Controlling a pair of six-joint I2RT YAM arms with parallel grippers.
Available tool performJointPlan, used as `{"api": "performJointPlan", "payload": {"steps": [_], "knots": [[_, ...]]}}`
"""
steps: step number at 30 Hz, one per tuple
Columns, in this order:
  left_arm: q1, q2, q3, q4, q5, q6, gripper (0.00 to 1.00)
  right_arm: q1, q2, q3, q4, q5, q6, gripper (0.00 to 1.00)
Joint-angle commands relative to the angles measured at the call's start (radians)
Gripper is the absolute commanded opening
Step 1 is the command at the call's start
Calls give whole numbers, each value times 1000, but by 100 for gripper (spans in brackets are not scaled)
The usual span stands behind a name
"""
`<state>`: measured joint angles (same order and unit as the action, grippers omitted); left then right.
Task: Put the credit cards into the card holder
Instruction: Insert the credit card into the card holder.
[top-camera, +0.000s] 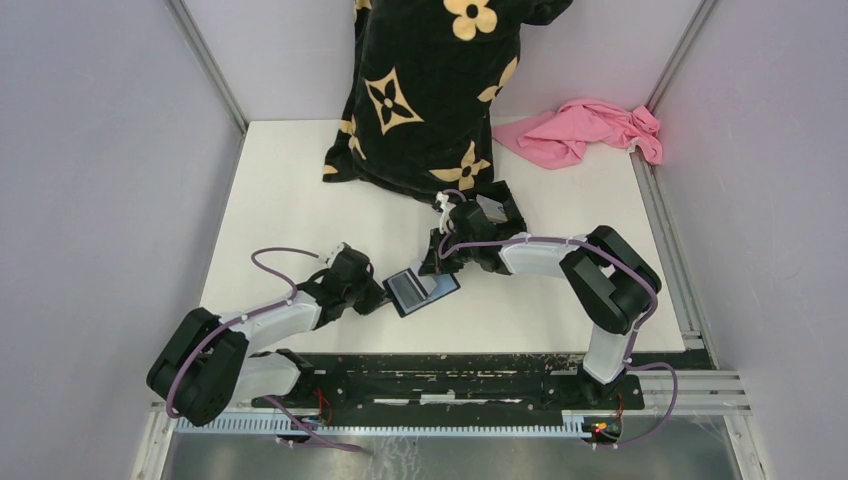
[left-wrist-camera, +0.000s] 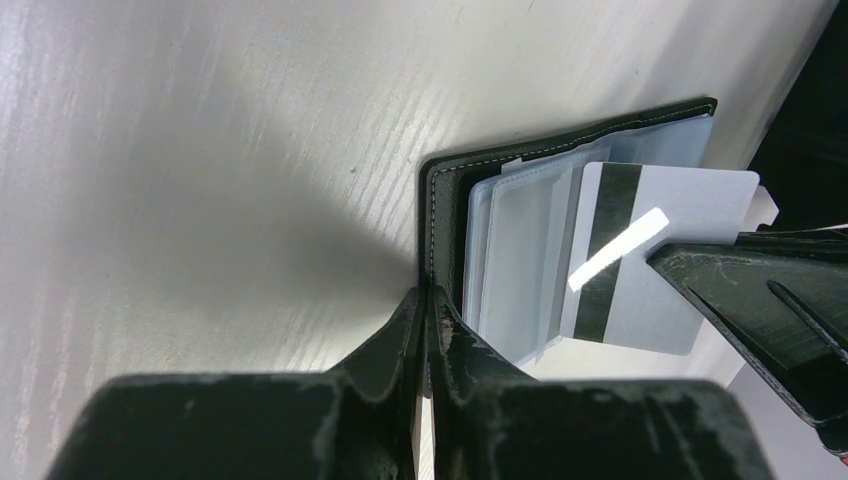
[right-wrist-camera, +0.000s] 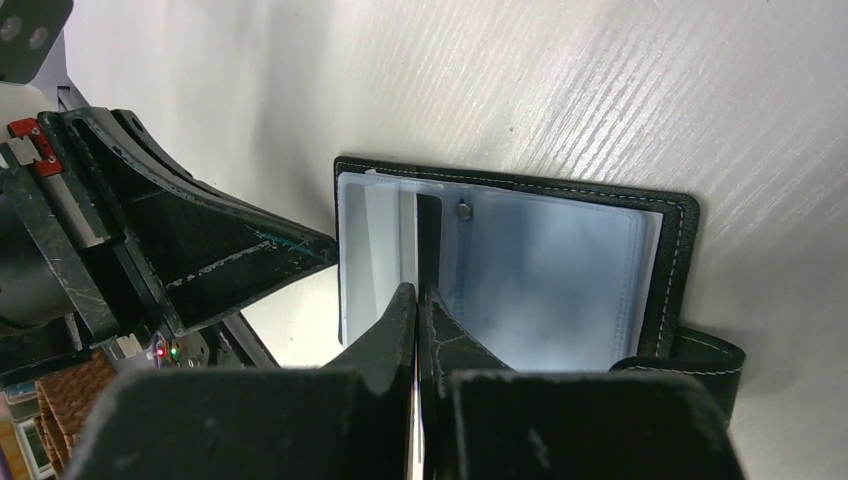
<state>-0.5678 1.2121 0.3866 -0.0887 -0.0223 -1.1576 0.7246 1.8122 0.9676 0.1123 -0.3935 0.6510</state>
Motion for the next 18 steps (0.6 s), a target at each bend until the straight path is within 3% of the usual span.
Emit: {"api": "performJointPlan", "payload": {"steps": [1,18], "knots": [[-6,29,12,-14,-16,43,11,0,11,-14,63,-24,13,1],[-10,49,15,-10,-16,47,10,-1,40,-106,154,-8,29,1]]}}
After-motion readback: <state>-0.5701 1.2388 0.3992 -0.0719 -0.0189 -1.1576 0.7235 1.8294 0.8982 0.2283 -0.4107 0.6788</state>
